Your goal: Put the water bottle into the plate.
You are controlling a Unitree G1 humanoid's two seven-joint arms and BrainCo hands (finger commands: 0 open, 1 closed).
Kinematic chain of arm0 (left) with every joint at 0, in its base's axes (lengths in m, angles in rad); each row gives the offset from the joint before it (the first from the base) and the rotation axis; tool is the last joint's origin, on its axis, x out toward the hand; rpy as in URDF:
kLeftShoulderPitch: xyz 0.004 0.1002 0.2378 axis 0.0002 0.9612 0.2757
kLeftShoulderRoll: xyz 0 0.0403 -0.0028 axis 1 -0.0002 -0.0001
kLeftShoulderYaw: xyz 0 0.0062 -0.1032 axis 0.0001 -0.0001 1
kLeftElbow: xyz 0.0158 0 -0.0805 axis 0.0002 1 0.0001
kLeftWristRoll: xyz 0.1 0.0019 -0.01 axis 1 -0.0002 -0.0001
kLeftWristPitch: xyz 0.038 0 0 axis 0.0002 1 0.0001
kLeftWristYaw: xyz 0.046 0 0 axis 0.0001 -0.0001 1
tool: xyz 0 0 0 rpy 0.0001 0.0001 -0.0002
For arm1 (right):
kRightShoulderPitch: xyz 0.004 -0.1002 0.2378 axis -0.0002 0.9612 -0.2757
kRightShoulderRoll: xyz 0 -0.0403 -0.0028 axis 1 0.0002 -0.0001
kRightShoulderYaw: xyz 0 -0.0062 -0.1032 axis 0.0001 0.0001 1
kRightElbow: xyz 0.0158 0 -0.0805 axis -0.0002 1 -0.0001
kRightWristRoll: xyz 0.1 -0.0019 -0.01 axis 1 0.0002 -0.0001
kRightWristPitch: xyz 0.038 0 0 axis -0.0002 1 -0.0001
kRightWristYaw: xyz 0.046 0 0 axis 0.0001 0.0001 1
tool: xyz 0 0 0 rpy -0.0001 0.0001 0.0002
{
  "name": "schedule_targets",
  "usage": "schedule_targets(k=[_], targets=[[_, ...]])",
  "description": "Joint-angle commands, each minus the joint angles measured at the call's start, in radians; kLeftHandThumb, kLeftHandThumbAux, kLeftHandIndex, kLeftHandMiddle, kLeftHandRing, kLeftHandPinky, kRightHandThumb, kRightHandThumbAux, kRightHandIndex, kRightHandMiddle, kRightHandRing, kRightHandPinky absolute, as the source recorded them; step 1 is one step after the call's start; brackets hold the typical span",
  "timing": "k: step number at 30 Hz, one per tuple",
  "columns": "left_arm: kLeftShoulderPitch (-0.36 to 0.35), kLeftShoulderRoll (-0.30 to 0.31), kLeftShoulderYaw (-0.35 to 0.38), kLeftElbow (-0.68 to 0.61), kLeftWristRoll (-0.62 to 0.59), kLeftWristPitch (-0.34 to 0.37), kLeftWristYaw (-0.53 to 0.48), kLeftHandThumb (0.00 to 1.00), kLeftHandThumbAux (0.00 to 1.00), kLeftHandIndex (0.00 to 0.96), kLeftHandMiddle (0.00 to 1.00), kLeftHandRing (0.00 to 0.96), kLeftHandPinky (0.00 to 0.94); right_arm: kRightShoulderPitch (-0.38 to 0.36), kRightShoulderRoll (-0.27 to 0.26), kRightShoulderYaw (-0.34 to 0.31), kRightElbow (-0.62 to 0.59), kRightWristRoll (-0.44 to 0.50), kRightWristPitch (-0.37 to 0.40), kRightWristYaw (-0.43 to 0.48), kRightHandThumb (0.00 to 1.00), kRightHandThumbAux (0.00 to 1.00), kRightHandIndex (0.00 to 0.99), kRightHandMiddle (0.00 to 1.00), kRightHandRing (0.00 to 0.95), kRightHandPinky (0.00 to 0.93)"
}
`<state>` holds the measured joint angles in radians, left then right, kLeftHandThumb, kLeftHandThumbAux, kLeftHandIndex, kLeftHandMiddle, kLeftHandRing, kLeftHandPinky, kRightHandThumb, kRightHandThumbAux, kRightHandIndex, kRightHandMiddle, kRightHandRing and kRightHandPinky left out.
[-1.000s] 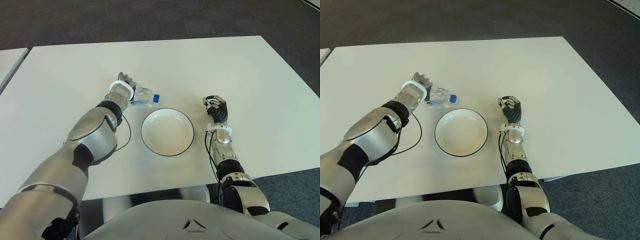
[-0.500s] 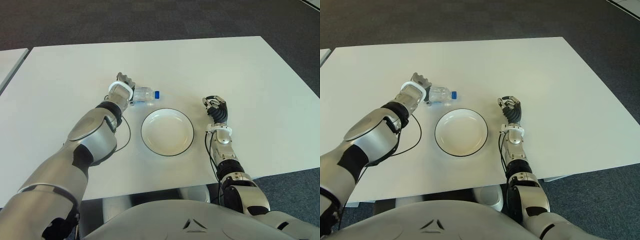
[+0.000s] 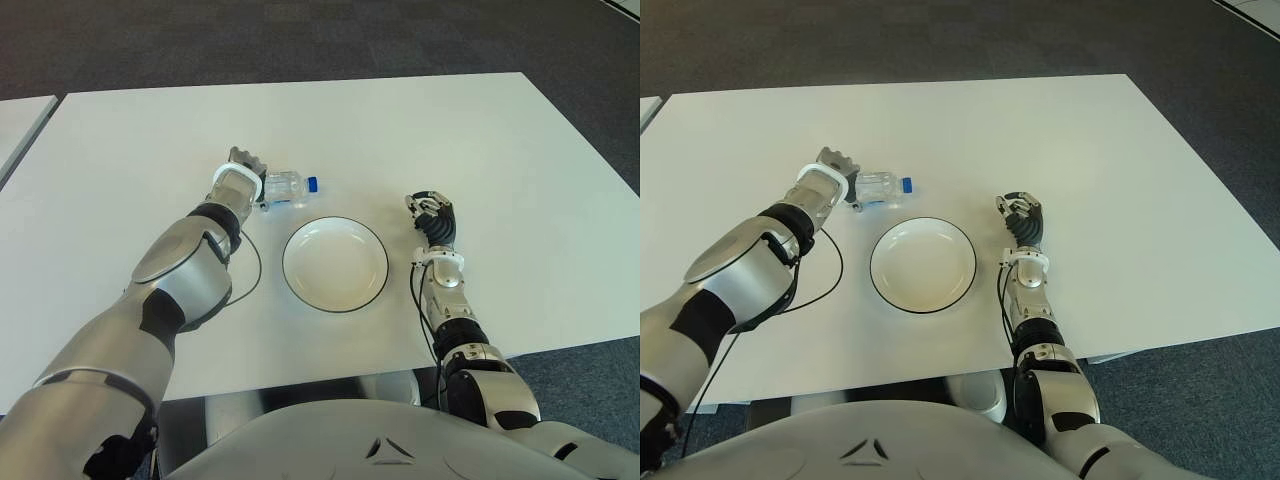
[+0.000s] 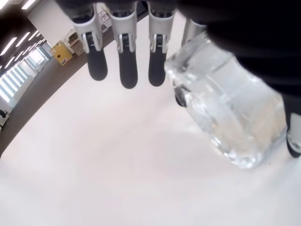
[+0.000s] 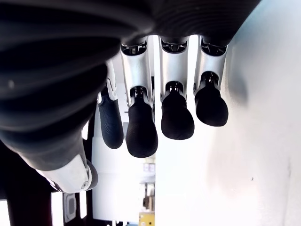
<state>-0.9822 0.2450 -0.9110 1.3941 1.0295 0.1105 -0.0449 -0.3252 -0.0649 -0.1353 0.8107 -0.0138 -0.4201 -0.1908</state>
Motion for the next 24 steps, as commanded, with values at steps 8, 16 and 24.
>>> schedule_targets(k=[8, 16, 24], targets=[[0.039, 0.004, 0.053, 0.016, -0.046, -0.019, -0.072, 0.856, 0.661, 0.448, 0.49, 0.879, 0.884, -0.001, 0.001, -0.004, 0.055, 0.003, 0.014, 0.003, 0.703, 0.731, 0.435, 0.756, 0.767, 0.764], [0.037, 0.014, 0.125, 0.006, -0.105, -0.026, -0.02, 0.858, 0.663, 0.43, 0.6, 0.871, 0.869, -0.011, -0.001, -0.005, 0.08, 0.003, -0.006, 0.001, 0.704, 0.731, 0.435, 0.755, 0.767, 0.769], [-0.006, 0.037, 0.287, -0.011, -0.25, -0.047, 0.048, 0.854, 0.666, 0.412, 0.579, 0.859, 0.86, -0.023, -0.001, -0.005, 0.098, 0.005, -0.013, 0.001, 0.705, 0.73, 0.435, 0.754, 0.769, 0.781]])
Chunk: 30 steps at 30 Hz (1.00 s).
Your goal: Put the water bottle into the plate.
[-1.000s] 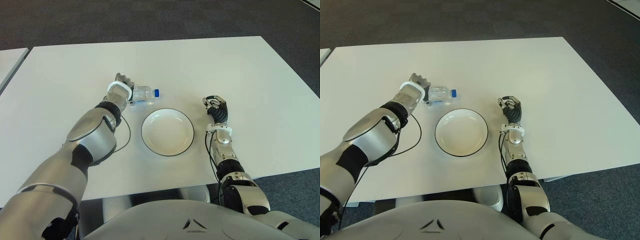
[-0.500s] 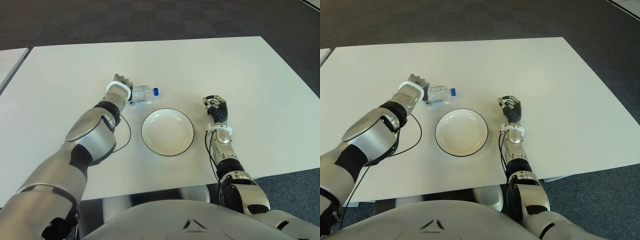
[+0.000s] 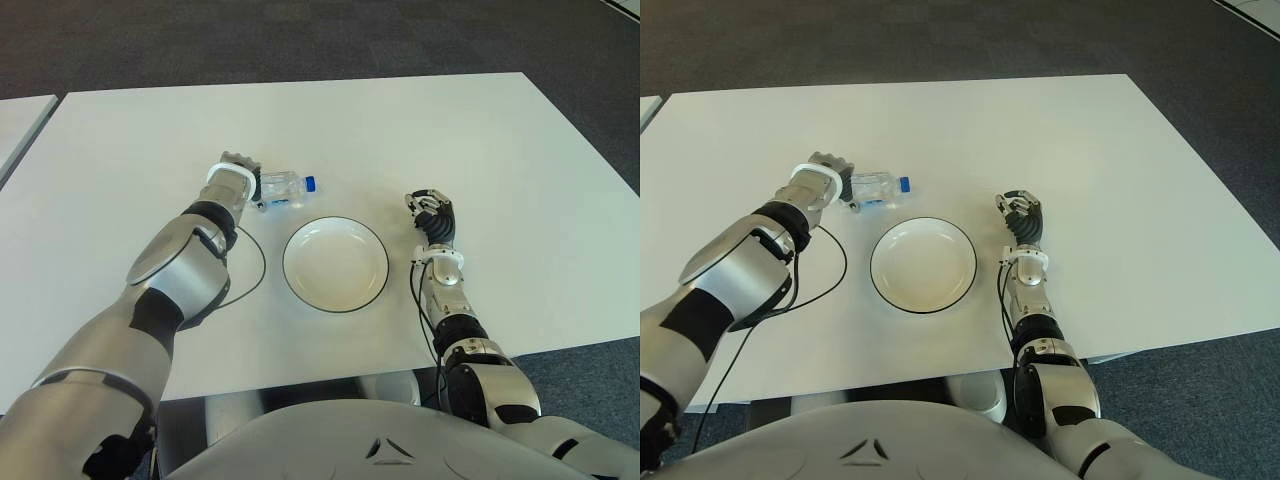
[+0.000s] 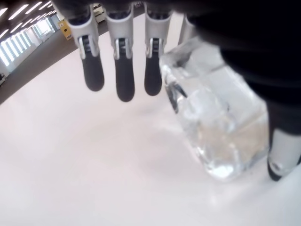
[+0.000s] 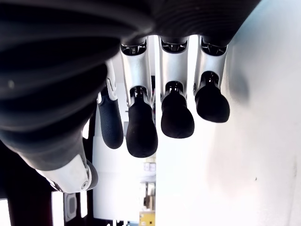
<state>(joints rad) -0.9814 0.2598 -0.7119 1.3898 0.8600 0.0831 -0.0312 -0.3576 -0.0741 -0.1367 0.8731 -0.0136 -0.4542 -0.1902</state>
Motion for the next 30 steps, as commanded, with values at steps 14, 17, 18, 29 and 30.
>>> schedule_targets(k=[14, 17, 18, 29, 30], targets=[[-0.026, 0.077, 0.317, -0.025, -0.267, -0.128, 0.128, 0.851, 0.669, 0.4, 0.554, 0.854, 0.866, -0.012, 0.004, -0.006, 0.064, 0.008, 0.032, 0.003, 0.706, 0.729, 0.436, 0.751, 0.772, 0.79], [-0.038, 0.089, 0.362, -0.035, -0.303, -0.161, 0.134, 0.852, 0.668, 0.4, 0.553, 0.858, 0.871, -0.019, 0.001, -0.006, 0.077, 0.008, 0.026, 0.007, 0.705, 0.729, 0.436, 0.758, 0.778, 0.801], [-0.044, 0.093, 0.376, -0.039, -0.315, -0.172, 0.134, 0.852, 0.668, 0.4, 0.552, 0.862, 0.871, -0.021, 0.0, -0.006, 0.081, 0.008, 0.023, 0.008, 0.705, 0.729, 0.436, 0.764, 0.783, 0.804], [-0.039, 0.139, 0.483, -0.088, -0.406, -0.337, 0.125, 0.853, 0.669, 0.398, 0.542, 0.88, 0.858, -0.043, -0.004, -0.003, 0.119, 0.005, -0.011, 0.015, 0.701, 0.729, 0.436, 0.799, 0.805, 0.817], [-0.039, 0.143, 0.488, -0.095, -0.409, -0.35, 0.123, 0.852, 0.669, 0.397, 0.54, 0.881, 0.855, -0.045, -0.005, -0.004, 0.122, 0.006, -0.012, 0.016, 0.701, 0.729, 0.437, 0.804, 0.807, 0.817]])
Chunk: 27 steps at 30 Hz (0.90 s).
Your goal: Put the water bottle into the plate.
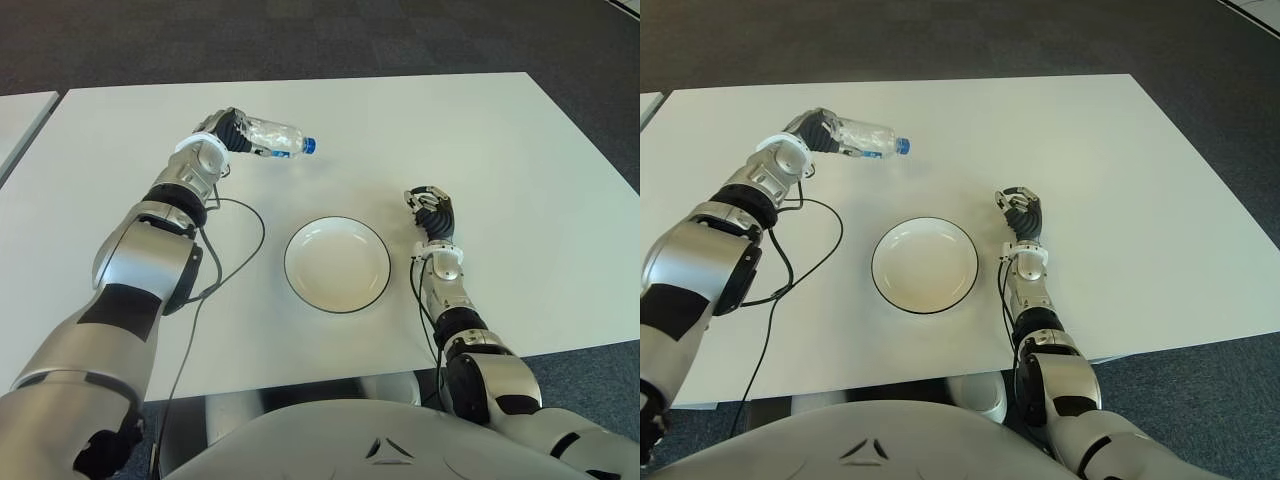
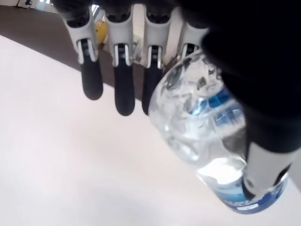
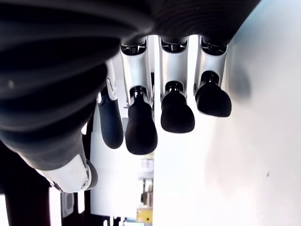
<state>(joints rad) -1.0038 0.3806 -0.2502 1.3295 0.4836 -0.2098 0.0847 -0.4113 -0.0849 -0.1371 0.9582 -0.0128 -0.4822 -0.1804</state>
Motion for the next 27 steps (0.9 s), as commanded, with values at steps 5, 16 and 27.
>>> schedule_targets(k=[5, 16, 27], targets=[[-0.013, 0.036, 0.063, -0.047, -0.07, -0.119, -0.002, 0.852, 0.671, 0.393, 0.534, 0.879, 0.849, 0.002, 0.006, -0.003, 0.047, 0.004, 0.01, 0.006, 0.698, 0.73, 0.437, 0.819, 0.816, 0.822], [0.002, 0.047, 0.11, -0.116, -0.113, -0.255, 0.004, 0.852, 0.67, 0.395, 0.53, 0.884, 0.862, -0.008, 0.003, 0.003, 0.074, -0.005, -0.016, 0.002, 0.696, 0.731, 0.437, 0.826, 0.82, 0.81], [0.07, 0.033, 0.138, -0.207, -0.161, -0.363, -0.046, 0.853, 0.668, 0.4, 0.536, 0.885, 0.857, -0.017, 0.005, 0.001, 0.091, 0.0, -0.029, 0.005, 0.697, 0.731, 0.437, 0.824, 0.817, 0.808]])
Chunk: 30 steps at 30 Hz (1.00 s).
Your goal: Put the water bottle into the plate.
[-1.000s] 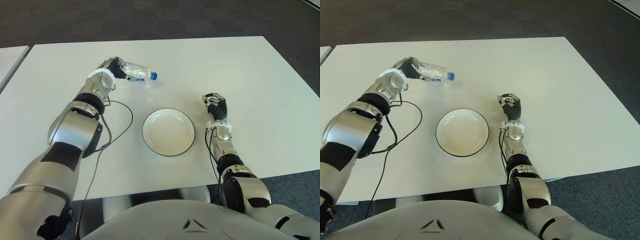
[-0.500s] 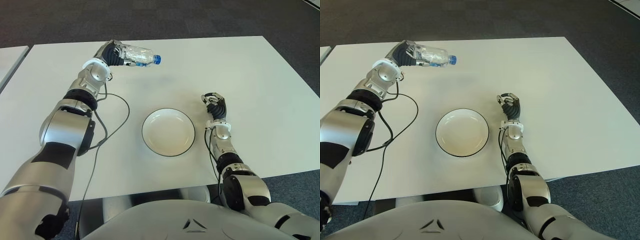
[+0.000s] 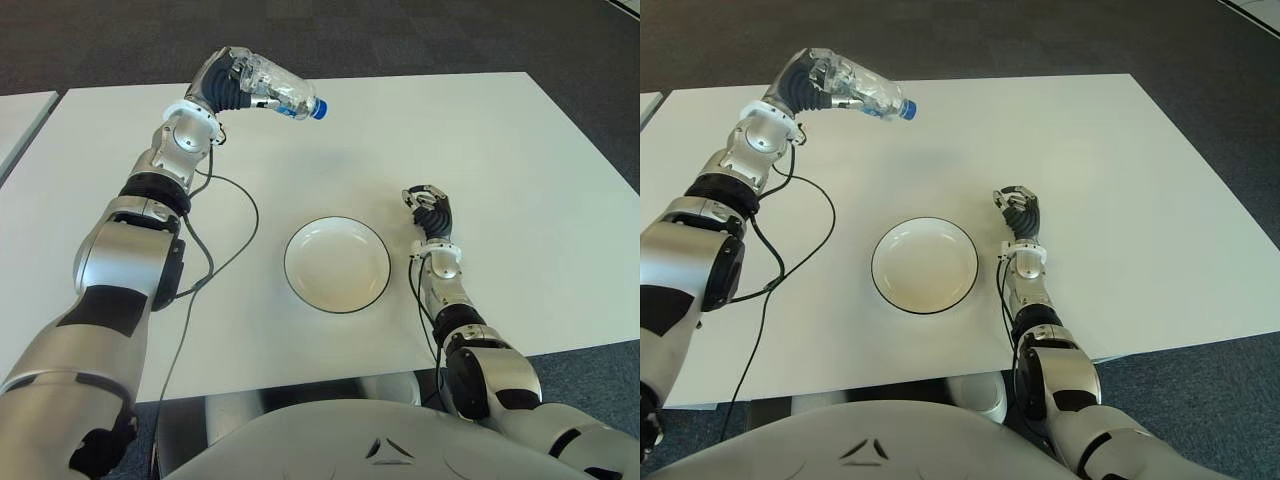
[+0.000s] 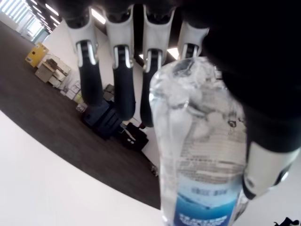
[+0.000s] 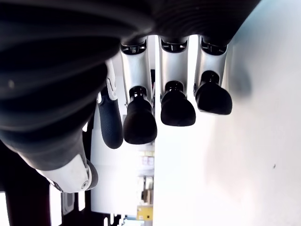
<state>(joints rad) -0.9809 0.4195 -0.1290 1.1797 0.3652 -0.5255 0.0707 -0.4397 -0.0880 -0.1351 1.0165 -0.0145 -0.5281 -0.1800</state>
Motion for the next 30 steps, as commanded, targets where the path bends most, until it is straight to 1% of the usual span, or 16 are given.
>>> schedule_targets(k=[1, 5, 8, 12, 18, 23, 26, 30], targets=[[0.054, -0.007, 0.016, -0.077, -0.045, -0.052, -0.036, 0.853, 0.668, 0.4, 0.536, 0.884, 0.856, 0.011, 0.007, -0.001, 0.034, 0.002, 0.015, 0.005, 0.697, 0.731, 0.437, 0.824, 0.817, 0.808], [0.076, -0.007, 0.014, -0.136, -0.053, -0.053, -0.057, 0.853, 0.669, 0.398, 0.535, 0.885, 0.857, 0.009, 0.007, -0.001, 0.04, 0.001, 0.011, 0.003, 0.697, 0.731, 0.437, 0.824, 0.818, 0.809], [0.115, -0.015, 0.019, -0.217, -0.077, -0.049, -0.106, 0.853, 0.669, 0.398, 0.535, 0.881, 0.852, 0.008, 0.006, 0.0, 0.042, -0.001, 0.008, 0.002, 0.697, 0.731, 0.437, 0.824, 0.819, 0.811], [0.191, -0.03, 0.015, -0.341, -0.131, -0.039, -0.206, 0.853, 0.669, 0.398, 0.535, 0.878, 0.844, 0.008, 0.006, 0.002, 0.039, -0.004, 0.015, -0.002, 0.697, 0.731, 0.437, 0.824, 0.818, 0.808], [0.307, -0.034, -0.01, -0.556, -0.188, 0.031, -0.345, 0.853, 0.668, 0.399, 0.535, 0.878, 0.839, 0.009, 0.006, 0.004, 0.034, -0.005, 0.023, -0.002, 0.698, 0.731, 0.437, 0.823, 0.816, 0.81], [0.365, -0.018, -0.044, -0.674, -0.159, 0.069, -0.425, 0.853, 0.669, 0.399, 0.534, 0.877, 0.839, 0.01, 0.007, 0.004, 0.033, -0.003, 0.024, -0.002, 0.698, 0.731, 0.437, 0.82, 0.814, 0.804], [0.39, -0.009, -0.06, -0.718, -0.139, 0.083, -0.453, 0.853, 0.669, 0.399, 0.534, 0.874, 0.835, 0.01, 0.007, 0.003, 0.033, -0.003, 0.024, 0.0, 0.699, 0.73, 0.437, 0.819, 0.814, 0.807], [0.433, 0.006, -0.094, -0.767, -0.109, 0.079, -0.486, 0.853, 0.668, 0.399, 0.534, 0.866, 0.825, 0.011, 0.008, 0.003, 0.032, -0.002, 0.021, 0.001, 0.699, 0.731, 0.437, 0.82, 0.815, 0.812]])
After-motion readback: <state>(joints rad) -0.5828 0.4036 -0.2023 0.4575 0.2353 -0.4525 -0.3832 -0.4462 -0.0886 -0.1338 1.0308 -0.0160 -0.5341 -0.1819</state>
